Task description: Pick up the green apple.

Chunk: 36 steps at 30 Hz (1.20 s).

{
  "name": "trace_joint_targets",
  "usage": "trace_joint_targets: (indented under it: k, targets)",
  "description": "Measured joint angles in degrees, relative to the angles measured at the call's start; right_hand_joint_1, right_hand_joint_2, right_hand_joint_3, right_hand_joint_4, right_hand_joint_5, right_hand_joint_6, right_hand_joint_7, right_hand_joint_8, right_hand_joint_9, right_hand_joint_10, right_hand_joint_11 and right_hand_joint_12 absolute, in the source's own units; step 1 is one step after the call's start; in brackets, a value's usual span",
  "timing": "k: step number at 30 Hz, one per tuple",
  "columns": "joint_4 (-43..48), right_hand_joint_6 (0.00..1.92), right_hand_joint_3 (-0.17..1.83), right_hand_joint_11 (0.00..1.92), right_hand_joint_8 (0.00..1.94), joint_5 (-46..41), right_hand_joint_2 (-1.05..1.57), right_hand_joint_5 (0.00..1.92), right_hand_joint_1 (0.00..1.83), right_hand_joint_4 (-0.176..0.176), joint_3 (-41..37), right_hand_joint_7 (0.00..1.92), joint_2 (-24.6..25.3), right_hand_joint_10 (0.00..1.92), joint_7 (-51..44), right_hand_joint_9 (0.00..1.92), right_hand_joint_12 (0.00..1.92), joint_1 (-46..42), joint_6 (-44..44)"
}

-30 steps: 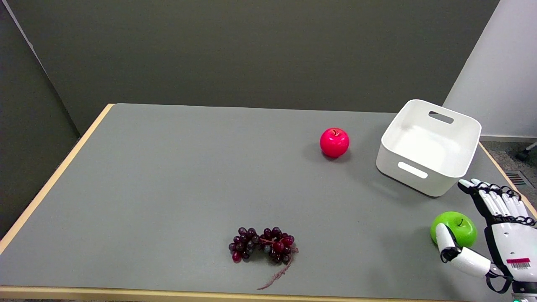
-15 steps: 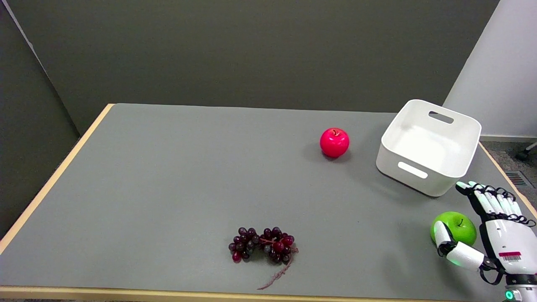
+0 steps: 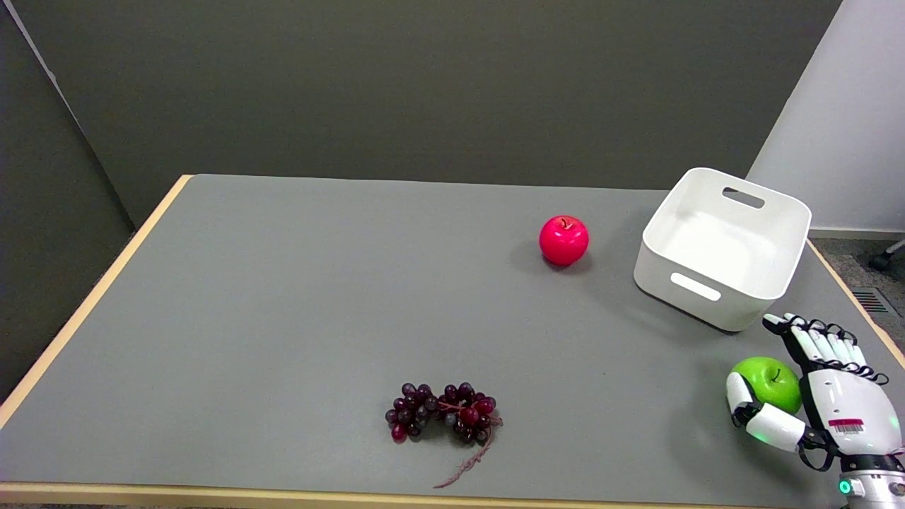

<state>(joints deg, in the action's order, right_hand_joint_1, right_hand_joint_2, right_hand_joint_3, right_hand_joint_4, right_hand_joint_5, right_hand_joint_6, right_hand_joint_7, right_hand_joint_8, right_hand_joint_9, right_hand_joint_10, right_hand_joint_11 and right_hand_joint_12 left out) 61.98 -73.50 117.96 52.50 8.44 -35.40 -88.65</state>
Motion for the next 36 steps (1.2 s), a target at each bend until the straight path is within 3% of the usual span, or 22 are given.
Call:
trace_joint_targets:
  k: [10, 13, 16, 17, 19, 21, 23, 27, 32, 34, 36]
  targets:
    - [-2.24, 0.50, 0.96, 0.00, 0.34, -0.81, 0.64, 0.23, 0.25, 0.009, 0.09, 0.21, 1.01, 0.63, 1.04, 0.07, 1.09, 1.72, 2.90]
    - [-2.70, 0.53, 0.82, 0.03, 0.35, -0.90, 0.72, 0.29, 0.29, 0.000, 0.10, 0.29, 1.23, 0.68, 1.29, 0.15, 1.21, 2.16, 3.30]
    - [-3.12, 0.85, 0.90, 0.21, 0.70, -0.91, 0.76, 0.44, 0.38, -0.070, 0.12, 0.53, 1.43, 0.89, 1.50, 0.38, 1.52, 2.57, 3.68]
    - [-3.25, 0.97, 0.93, 0.18, 0.96, -0.91, 0.77, 0.48, 0.44, -0.102, 0.12, 0.51, 1.49, 1.00, 1.56, 0.46, 1.66, 2.70, 3.73]
    - [-3.44, 1.26, 0.86, 0.01, 1.64, -0.86, 0.85, 0.51, 0.59, -0.162, 0.13, 0.27, 1.59, 1.32, 1.64, 0.60, 1.91, 2.93, 3.78]
    - [-3.63, 1.66, 0.43, 0.00, 1.89, -0.71, 1.16, 0.57, 0.95, -0.153, 0.14, 0.11, 1.69, 1.82, 1.73, 0.47, 1.92, 3.17, 3.79]
    - [-3.78, 1.74, 0.66, 0.00, 1.94, -0.47, 1.05, 0.61, 0.95, -0.105, 0.15, 0.08, 1.78, 1.92, 1.80, 0.36, 1.92, 3.40, 3.79]
    - [-4.07, 1.88, 0.82, 0.00, 1.94, -0.17, 1.02, 0.59, 0.88, -0.069, 0.16, 0.01, 1.91, 1.92, 1.84, 0.30, 1.92, 3.79, 3.79]
    - [-4.22, 1.92, 0.83, 0.00, 1.94, 0.23, 1.03, 0.57, 0.85, -0.041, 0.22, 0.03, 1.94, 1.92, 1.84, 0.35, 1.92, 4.25, 3.59]
    - [-4.21, 1.92, 0.82, 0.00, 1.94, 0.39, 1.04, 0.56, 0.82, -0.011, 0.22, 0.06, 1.90, 1.92, 1.81, 0.37, 1.92, 4.42, 3.46]
    - [-4.10, 1.92, 0.82, 0.00, 1.94, 0.60, 1.04, 0.56, 0.82, -0.011, 0.21, 0.07, 1.81, 1.92, 1.77, 0.37, 1.92, 4.54, 3.25]
